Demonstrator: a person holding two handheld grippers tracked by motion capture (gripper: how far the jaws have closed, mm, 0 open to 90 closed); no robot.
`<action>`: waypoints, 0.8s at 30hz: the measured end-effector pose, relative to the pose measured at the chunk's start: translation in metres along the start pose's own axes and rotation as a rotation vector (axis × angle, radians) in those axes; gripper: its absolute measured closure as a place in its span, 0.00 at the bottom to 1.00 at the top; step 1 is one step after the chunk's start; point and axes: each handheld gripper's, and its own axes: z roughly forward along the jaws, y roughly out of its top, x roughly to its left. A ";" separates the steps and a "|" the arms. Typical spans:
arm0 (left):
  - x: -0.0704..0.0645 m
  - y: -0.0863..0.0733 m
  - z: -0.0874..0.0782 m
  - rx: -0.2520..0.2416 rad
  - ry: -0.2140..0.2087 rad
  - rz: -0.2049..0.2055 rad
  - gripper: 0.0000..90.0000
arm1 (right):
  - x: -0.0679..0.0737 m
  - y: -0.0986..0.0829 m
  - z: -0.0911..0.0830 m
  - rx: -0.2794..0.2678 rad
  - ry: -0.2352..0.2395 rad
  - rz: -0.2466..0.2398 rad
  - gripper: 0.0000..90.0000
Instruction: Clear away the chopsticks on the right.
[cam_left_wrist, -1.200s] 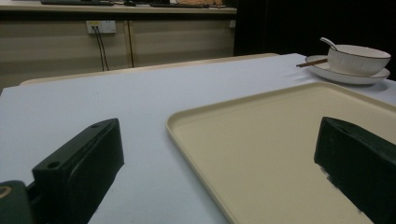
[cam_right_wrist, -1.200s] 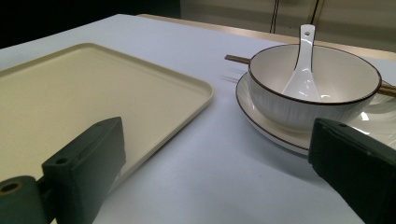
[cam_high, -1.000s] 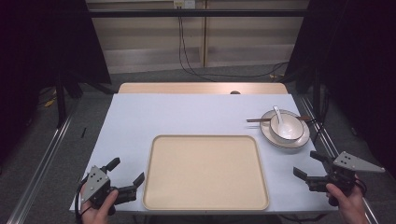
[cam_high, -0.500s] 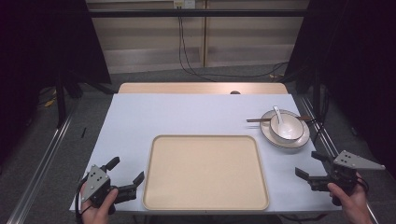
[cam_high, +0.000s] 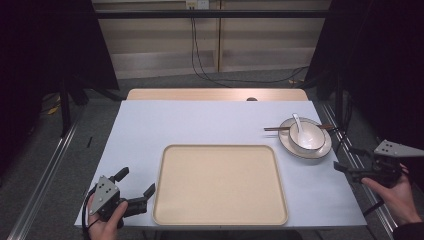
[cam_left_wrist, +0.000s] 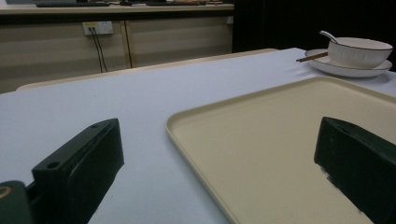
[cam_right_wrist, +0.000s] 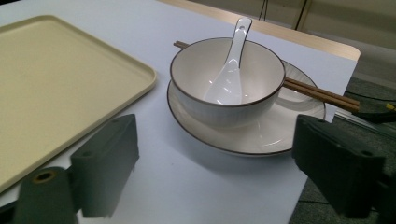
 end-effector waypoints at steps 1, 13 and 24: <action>0.000 0.000 0.000 0.000 0.000 0.000 0.01 | 0.000 0.000 0.000 0.000 0.000 0.000 0.17; 0.001 0.000 0.002 -0.004 -0.003 0.009 0.01 | -0.060 0.038 0.027 0.138 0.070 -0.097 0.40; 0.001 0.000 0.003 0.000 -0.005 0.008 0.01 | -0.101 0.065 0.078 0.298 0.119 -0.182 0.60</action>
